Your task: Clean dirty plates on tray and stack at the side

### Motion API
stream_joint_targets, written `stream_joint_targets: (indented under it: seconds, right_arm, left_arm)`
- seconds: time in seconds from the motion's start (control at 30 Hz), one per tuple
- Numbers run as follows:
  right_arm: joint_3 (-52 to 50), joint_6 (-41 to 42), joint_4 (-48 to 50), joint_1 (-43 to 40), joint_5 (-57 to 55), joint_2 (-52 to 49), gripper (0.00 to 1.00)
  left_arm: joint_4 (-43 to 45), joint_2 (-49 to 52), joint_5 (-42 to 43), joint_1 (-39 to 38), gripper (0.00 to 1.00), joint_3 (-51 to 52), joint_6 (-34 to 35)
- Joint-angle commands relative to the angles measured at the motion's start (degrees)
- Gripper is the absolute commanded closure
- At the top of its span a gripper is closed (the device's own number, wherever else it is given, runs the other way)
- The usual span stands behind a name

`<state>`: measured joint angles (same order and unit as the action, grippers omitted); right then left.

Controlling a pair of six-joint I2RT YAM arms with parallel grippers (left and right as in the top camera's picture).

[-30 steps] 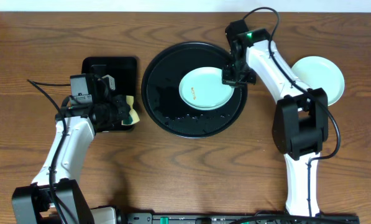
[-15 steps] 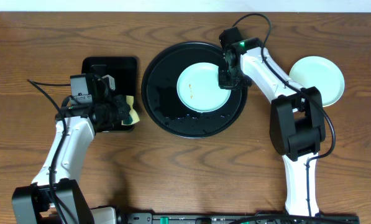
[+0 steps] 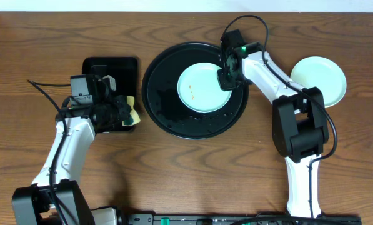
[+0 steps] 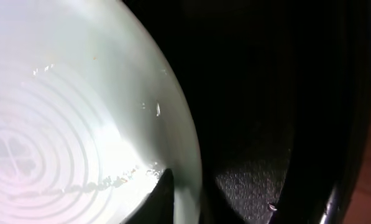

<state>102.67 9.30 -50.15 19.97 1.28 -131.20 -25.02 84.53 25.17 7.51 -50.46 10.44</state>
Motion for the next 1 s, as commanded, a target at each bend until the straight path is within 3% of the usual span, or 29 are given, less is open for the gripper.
stream_joint_targets:
  seconds: [0.0, 0.3, 0.5, 0.6, 0.83, 0.97]
  right_arm:
    - [-1.51, -1.29, 0.57, 0.2, 0.92, -0.17, 0.99]
    - [2.89, -0.59, -3.06, 0.35, -0.22, 9.66, 0.99]
    - [2.86, 9.05, -10.73, 1.66, -11.93, 17.68, 0.99]
    - [2.8, 10.45, -13.84, 2.05, -12.68, 18.03, 0.99]
    - [-1.75, 10.56, -10.16, 3.13, -14.12, 17.99, 0.99]
    - [-4.79, 13.66, -6.4, 4.0, -21.68, 17.99, 0.99]
  left_arm:
    - [0.24, -0.44, 0.31, 0.28, 0.92, -0.24, -0.9]
    - [2.08, -0.44, 0.31, 0.31, 0.92, -0.31, -1.86]
    - [2.1, -0.44, 0.31, 0.31, 0.92, -2.95, -4.31]
    - [1.36, -0.44, 0.31, 0.28, 0.92, -5.22, -4.63]
    - [-11.78, -0.44, 0.33, -1.68, 0.92, -16.72, -4.72]
    - [-17.11, -0.44, 0.33, -4.83, 0.92, -22.21, -5.7]
